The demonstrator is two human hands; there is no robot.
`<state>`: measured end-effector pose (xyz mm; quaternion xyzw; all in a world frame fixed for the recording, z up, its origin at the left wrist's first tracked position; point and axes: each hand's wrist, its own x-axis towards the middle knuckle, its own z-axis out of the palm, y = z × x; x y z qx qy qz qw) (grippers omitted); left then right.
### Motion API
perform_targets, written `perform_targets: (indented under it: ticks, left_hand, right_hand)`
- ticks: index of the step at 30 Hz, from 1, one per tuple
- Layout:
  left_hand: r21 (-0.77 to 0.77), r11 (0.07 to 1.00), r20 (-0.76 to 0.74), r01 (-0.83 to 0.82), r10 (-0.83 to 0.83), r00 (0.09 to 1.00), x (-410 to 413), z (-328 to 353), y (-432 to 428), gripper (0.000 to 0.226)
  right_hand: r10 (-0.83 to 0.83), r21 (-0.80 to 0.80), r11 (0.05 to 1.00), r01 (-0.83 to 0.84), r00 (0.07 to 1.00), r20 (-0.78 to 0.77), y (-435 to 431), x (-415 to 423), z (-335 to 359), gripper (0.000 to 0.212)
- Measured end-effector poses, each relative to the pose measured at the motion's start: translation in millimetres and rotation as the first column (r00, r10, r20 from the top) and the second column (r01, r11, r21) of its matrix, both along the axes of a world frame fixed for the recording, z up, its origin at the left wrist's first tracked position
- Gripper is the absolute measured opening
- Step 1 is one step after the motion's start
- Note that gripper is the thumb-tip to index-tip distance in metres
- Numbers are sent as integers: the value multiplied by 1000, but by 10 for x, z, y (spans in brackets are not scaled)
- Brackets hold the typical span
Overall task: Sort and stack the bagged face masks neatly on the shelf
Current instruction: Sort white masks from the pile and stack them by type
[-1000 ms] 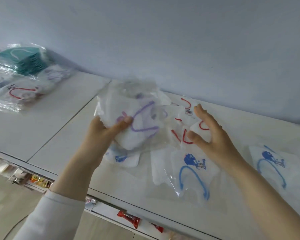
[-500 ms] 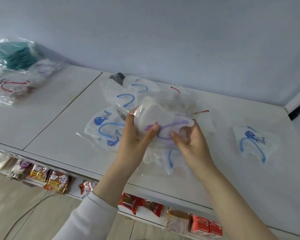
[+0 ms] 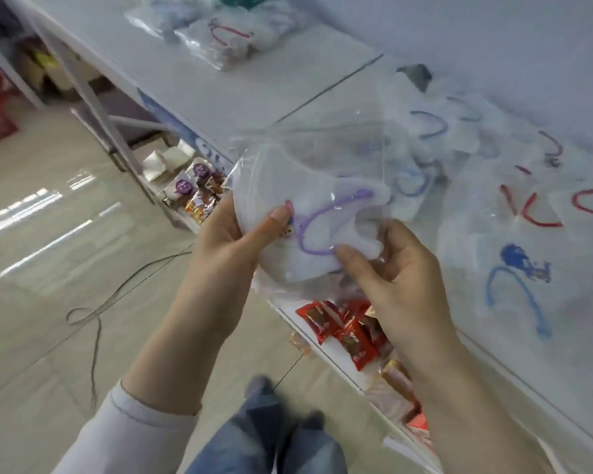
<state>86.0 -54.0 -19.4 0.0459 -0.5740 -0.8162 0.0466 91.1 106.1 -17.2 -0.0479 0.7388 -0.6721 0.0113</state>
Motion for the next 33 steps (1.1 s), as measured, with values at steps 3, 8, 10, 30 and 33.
perform_targets:
  ticks: [3, 8, 10, 30, 33]
  left_hand:
    - [-4, 998, 129, -68, 68, 989, 343, -242, -616, 25]
    - [-31, 972, 366, -232, 227, 903, 985, -850, -1668, 24]
    - [-56, 936, 469, -349, 333, 818, 1249, -1142, -2075, 11]
    - [26, 867, 732, -497, 322, 600, 695, -2250, -4966, 18]
    - [19, 867, 739, -499, 324, 591, 160, -2156, -5426, 22]
  right_hand:
    - [156, -42, 988, -151, 972, 174, -571, 104, -278, 15]
    - [340, -19, 931, -364, 850, 402, -1625, 302, -961, 15]
    - [392, 33, 885, -465, 781, 487, -2066, 432, -1260, 12]
    - [279, -90, 920, -381, 475, 834, -5108, -397, -2347, 6]
    - [287, -88, 922, -376, 512, 809, -5567, -904, -2319, 2]
